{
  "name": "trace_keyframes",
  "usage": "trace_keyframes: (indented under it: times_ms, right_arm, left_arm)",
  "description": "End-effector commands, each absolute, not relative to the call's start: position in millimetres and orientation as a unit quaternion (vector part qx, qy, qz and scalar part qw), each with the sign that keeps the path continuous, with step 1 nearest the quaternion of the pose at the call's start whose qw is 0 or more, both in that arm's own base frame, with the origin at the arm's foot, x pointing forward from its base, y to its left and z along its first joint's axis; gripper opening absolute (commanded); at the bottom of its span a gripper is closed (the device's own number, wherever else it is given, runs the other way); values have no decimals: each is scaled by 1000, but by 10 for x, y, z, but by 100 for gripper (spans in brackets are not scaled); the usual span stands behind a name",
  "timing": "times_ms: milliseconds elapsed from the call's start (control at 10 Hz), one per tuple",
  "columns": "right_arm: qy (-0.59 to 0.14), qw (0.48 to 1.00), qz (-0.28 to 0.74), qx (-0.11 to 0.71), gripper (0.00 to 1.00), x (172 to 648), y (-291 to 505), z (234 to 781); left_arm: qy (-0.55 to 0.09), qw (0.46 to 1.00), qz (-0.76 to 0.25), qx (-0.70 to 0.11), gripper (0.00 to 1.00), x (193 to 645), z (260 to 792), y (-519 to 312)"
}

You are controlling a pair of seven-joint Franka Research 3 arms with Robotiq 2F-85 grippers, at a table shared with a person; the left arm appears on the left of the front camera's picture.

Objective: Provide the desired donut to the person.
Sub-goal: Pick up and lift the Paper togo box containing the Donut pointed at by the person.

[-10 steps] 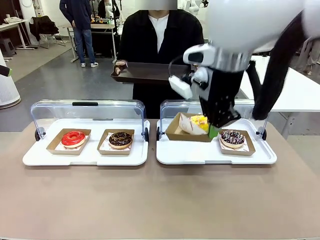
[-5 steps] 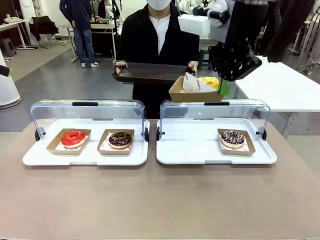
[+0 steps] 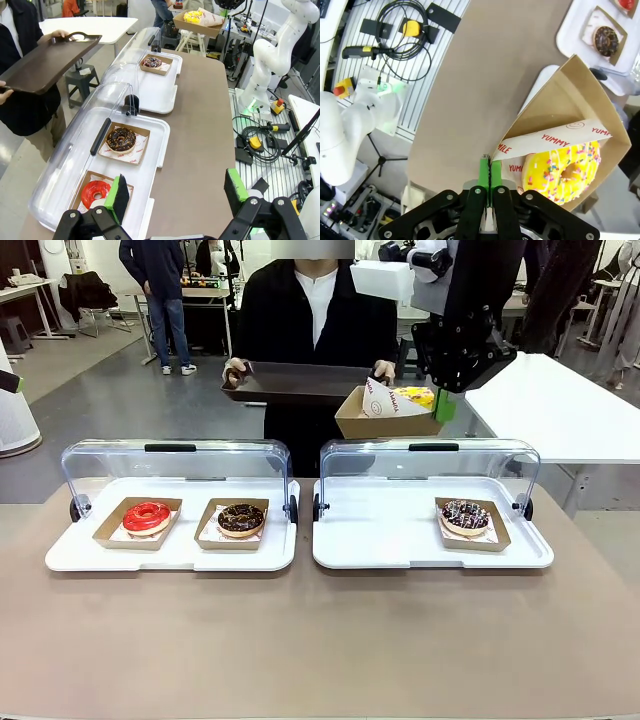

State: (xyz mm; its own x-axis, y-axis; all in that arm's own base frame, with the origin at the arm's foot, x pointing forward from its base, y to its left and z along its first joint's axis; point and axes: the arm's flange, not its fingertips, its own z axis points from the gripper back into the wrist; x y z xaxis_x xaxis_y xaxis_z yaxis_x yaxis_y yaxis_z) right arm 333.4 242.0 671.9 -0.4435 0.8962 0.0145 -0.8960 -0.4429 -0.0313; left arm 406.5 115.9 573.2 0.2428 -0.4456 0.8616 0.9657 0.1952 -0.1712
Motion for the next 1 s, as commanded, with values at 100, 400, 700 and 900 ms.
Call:
trace_keyframes:
  times_ms: [100, 400, 700, 900]
  right_arm:
    - [-18, 530, 848, 0, 0, 3286, 2387, 6665]
    - [-24, 500, 865, -19, 1, 3395, 2379, 6781]
    - [-41, 434, 899, -33, 1, 3912, 2225, 6865]
    - [-50, 430, 901, -28, 1, 4247, 2130, 6844]
  left_arm:
    - [-350, 689, -509, -379, 100, 4062, 5754, 1162]
    - [-350, 689, -509, -379, 100, 4062, 5754, 1162]
    - [-350, 689, -509, -379, 100, 4062, 5754, 1162]
    - [-350, 689, -509, -379, 100, 4062, 5754, 1162]
